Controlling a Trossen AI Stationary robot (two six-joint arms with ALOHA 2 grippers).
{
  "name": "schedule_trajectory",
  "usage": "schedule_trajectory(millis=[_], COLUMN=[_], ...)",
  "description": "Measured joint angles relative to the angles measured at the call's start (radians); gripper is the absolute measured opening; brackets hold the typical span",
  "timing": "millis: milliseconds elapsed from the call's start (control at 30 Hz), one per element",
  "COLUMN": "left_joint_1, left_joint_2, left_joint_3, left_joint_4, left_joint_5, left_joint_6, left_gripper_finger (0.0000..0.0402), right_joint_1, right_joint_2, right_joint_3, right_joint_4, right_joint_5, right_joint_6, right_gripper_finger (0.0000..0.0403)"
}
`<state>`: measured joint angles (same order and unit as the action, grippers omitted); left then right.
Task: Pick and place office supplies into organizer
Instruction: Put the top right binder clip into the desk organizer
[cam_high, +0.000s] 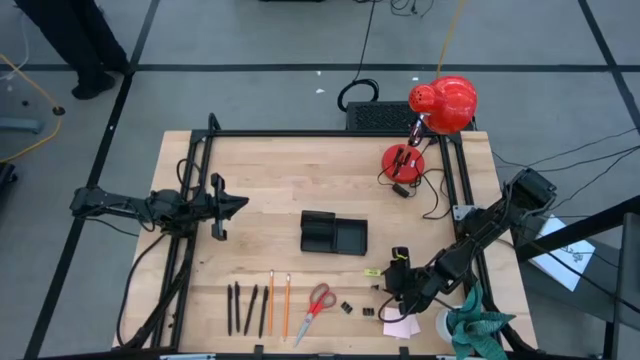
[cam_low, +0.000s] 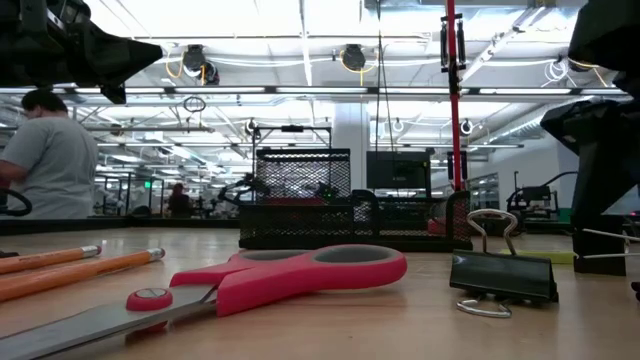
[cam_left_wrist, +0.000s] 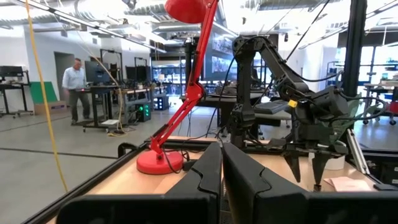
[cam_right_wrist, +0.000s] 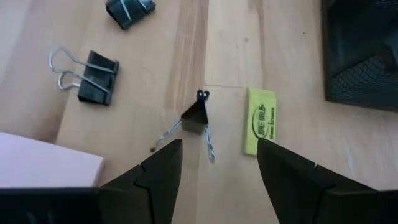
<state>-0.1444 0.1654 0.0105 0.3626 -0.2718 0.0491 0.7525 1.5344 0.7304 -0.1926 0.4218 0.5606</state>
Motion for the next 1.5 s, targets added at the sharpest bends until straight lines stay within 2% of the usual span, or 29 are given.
schedule_trajectory(millis=[233,433,767,1033,1500], left_joint_1=[0.0,0.0,0.0,0.0,0.0], left_joint_2=[0.0,0.0,0.0,0.0,0.0], left_joint_3=[0.0,0.0,0.0,0.0,0.0], left_joint_4=[0.0,0.0,-0.003,-0.009,-0.009], left_joint_5=[0.0,0.0,0.0,0.0,0.0], left_joint_6=[0.0,0.0,-0.002,-0.002,-0.002], left_gripper_finger=[0.0024,0.0024,0.0024,0.0024,0.0024], right_joint_1=[0.0,-0.002,-0.002,-0.002,-0.002], right_joint_2=[0.003,0.003,0.015,0.093,0.081], right_joint_3=[-0.034,-0.087,-0.116,-0.126,-0.128], right_joint_4=[0.01,0.165,0.233,0.314,0.34], right_joint_5=[0.021,0.022,0.021,0.007,-0.012], right_joint_6=[0.01,-0.086,-0.108,-0.108,-0.166], right_gripper_finger=[0.02,0.02,0.0196,0.0152,0.0069])
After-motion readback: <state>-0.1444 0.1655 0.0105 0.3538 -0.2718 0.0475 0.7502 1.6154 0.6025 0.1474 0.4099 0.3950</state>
